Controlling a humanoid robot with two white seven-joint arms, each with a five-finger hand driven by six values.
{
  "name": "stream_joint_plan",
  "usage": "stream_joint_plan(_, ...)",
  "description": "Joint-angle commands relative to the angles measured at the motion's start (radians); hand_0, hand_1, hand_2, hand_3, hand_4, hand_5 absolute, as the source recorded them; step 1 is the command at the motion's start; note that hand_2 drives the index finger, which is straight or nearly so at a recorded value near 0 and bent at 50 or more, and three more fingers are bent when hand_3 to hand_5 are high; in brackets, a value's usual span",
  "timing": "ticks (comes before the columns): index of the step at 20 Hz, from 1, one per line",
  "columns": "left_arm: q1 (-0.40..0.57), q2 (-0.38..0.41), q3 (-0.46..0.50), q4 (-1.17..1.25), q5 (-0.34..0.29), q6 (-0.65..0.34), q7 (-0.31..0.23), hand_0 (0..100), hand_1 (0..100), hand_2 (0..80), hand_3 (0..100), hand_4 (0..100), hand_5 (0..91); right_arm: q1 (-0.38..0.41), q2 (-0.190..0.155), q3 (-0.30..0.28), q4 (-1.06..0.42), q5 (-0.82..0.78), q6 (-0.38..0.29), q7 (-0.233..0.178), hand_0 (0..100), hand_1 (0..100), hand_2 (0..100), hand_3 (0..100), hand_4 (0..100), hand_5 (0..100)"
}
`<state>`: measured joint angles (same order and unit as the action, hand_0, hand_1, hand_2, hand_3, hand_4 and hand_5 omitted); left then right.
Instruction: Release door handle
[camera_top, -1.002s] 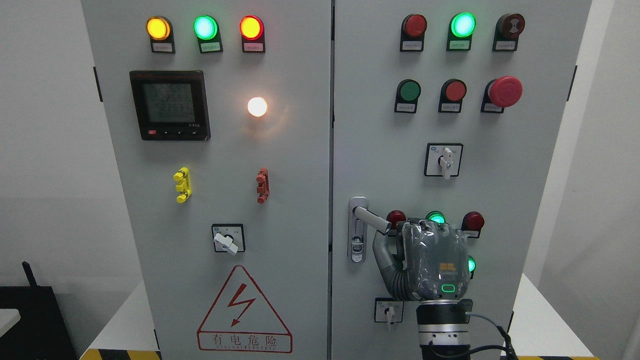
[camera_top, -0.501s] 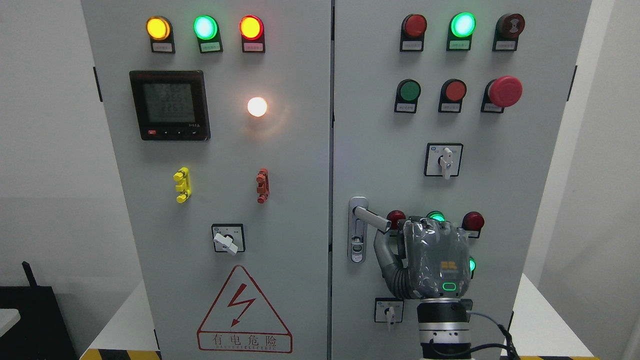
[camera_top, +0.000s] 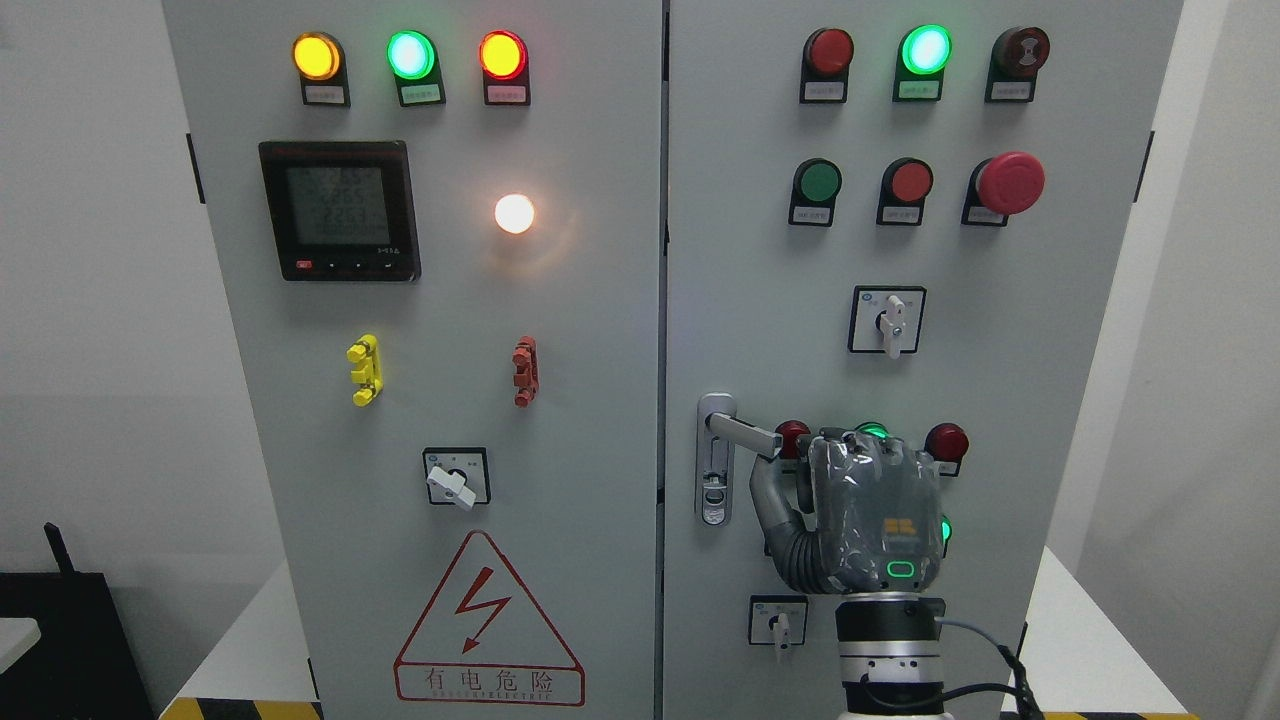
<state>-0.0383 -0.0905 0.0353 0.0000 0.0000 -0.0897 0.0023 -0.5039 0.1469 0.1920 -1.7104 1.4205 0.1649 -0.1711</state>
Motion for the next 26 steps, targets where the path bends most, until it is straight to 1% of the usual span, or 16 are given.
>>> stream_joint_plan(1, 0.000, 0.000, 0.000, -0.009, -0.028, -0.001, 0.001, 12, 39, 0.0, 0, 0, 0.0, 0.008, -0.001, 0.000, 0.000, -0.002, -0.004, 0.001, 67, 42, 100, 100, 100, 98)
stream_joint_plan(8, 0.000, 0.000, 0.000, -0.009, -0.028, -0.001, 0.001, 12, 39, 0.0, 0, 0, 0.0, 0.048, -0.007, 0.006, -0.043, -0.006, -0.021, -0.010, 69, 43, 100, 100, 100, 98)
stream_joint_plan(11, 0.000, 0.000, 0.000, -0.009, -0.028, -0.001, 0.001, 12, 39, 0.0, 0, 0, 0.0, 0.106, -0.012, 0.006, -0.072, -0.006, -0.030, -0.013, 69, 43, 98, 100, 100, 97)
stream_joint_plan(12, 0.000, 0.000, 0.000, -0.009, -0.028, -0.001, 0.001, 12, 39, 0.0, 0, 0, 0.0, 0.131, -0.018, 0.006, -0.093, -0.006, -0.033, -0.013, 70, 42, 97, 100, 98, 97)
stream_joint_plan(13, 0.000, 0.000, 0.000, -0.009, -0.028, -0.001, 0.001, 12, 39, 0.0, 0, 0, 0.0, 0.162, -0.026, 0.004, -0.116, -0.006, -0.034, -0.015, 69, 42, 96, 100, 93, 96)
stream_joint_plan(14, 0.000, 0.000, 0.000, -0.009, -0.028, -0.001, 0.001, 12, 39, 0.0, 0, 0, 0.0, 0.188, -0.032, 0.003, -0.136, -0.006, -0.033, -0.015, 69, 42, 94, 100, 92, 96)
stream_joint_plan(16, 0.000, 0.000, 0.000, -0.009, -0.028, -0.001, 0.001, 12, 39, 0.0, 0, 0, 0.0, 0.229, -0.039, -0.006, -0.161, -0.006, -0.033, -0.016, 68, 41, 79, 100, 84, 90)
stream_joint_plan(17, 0.000, 0.000, 0.000, -0.009, -0.028, -0.001, 0.001, 12, 39, 0.0, 0, 0, 0.0, 0.243, -0.044, -0.014, -0.175, -0.006, -0.034, -0.021, 68, 41, 73, 93, 81, 87)
stream_joint_plan(18, 0.000, 0.000, 0.000, -0.009, -0.028, -0.001, 0.001, 12, 39, 0.0, 0, 0, 0.0, 0.261, -0.047, -0.028, -0.195, -0.008, -0.034, -0.033, 68, 40, 61, 83, 71, 75)
stream_joint_plan(19, 0.000, 0.000, 0.000, -0.009, -0.028, -0.001, 0.001, 12, 39, 0.0, 0, 0, 0.0, 0.275, -0.050, -0.042, -0.210, -0.008, -0.039, -0.050, 67, 40, 54, 77, 65, 69)
stream_joint_plan(21, 0.000, 0.000, 0.000, -0.009, -0.028, -0.001, 0.001, 12, 39, 0.0, 0, 0, 0.0, 0.280, -0.052, -0.065, -0.228, -0.008, -0.056, -0.077, 66, 39, 44, 67, 55, 59)
stream_joint_plan(22, 0.000, 0.000, 0.000, -0.009, -0.028, -0.001, 0.001, 12, 39, 0.0, 0, 0, 0.0, 0.281, -0.052, -0.078, -0.235, -0.008, -0.062, -0.088, 66, 39, 40, 61, 49, 50)
stream_joint_plan(23, 0.000, 0.000, 0.000, -0.009, -0.028, -0.001, 0.001, 12, 39, 0.0, 0, 0, 0.0, 0.285, -0.052, -0.086, -0.238, -0.008, -0.070, -0.093, 66, 39, 38, 57, 45, 45)
stream_joint_plan(24, 0.000, 0.000, 0.000, -0.009, -0.028, -0.001, 0.001, 12, 39, 0.0, 0, 0, 0.0, 0.285, -0.052, -0.092, -0.238, -0.008, -0.080, -0.099, 66, 38, 33, 47, 36, 33)
stream_joint_plan(25, 0.000, 0.000, 0.000, -0.009, -0.028, -0.001, 0.001, 12, 39, 0.0, 0, 0, 0.0, 0.286, -0.050, -0.097, -0.238, -0.008, -0.090, -0.102, 67, 37, 26, 33, 25, 22)
stream_joint_plan(26, 0.000, 0.000, 0.000, -0.009, -0.028, -0.001, 0.001, 12, 39, 0.0, 0, 0, 0.0, 0.286, -0.049, -0.098, -0.238, -0.008, -0.096, -0.107, 67, 37, 25, 30, 22, 19)
